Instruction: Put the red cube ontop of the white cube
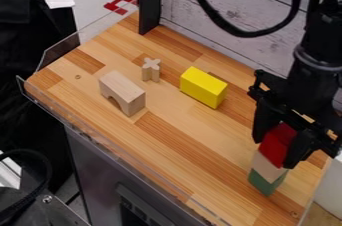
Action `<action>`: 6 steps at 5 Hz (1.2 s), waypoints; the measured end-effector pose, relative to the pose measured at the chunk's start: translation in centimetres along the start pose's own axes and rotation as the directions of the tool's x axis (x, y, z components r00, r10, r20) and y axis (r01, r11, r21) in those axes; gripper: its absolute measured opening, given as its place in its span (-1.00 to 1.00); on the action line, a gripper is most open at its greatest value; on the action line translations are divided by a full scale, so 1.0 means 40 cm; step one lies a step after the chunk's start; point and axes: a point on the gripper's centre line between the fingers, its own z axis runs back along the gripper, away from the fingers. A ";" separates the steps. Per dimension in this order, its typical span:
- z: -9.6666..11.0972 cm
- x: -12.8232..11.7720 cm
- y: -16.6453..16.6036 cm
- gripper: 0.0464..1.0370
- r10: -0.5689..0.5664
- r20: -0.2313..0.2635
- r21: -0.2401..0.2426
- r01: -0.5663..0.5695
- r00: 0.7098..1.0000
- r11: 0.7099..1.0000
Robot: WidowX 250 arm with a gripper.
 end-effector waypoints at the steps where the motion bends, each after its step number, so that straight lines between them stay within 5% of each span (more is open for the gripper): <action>1: -0.002 -0.006 0.004 0.76 -0.003 -0.020 -0.003 0.003 1.000 1.000; 2: 0.004 -0.006 0.006 0.93 0.002 -0.012 -0.005 -0.002 1.000 1.000; 4: 0.142 -0.003 0.060 0.93 0.086 0.151 -0.056 -0.079 0.985 0.995; 6: 0.167 -0.004 0.230 0.93 0.191 0.167 -0.032 -0.188 0.967 0.982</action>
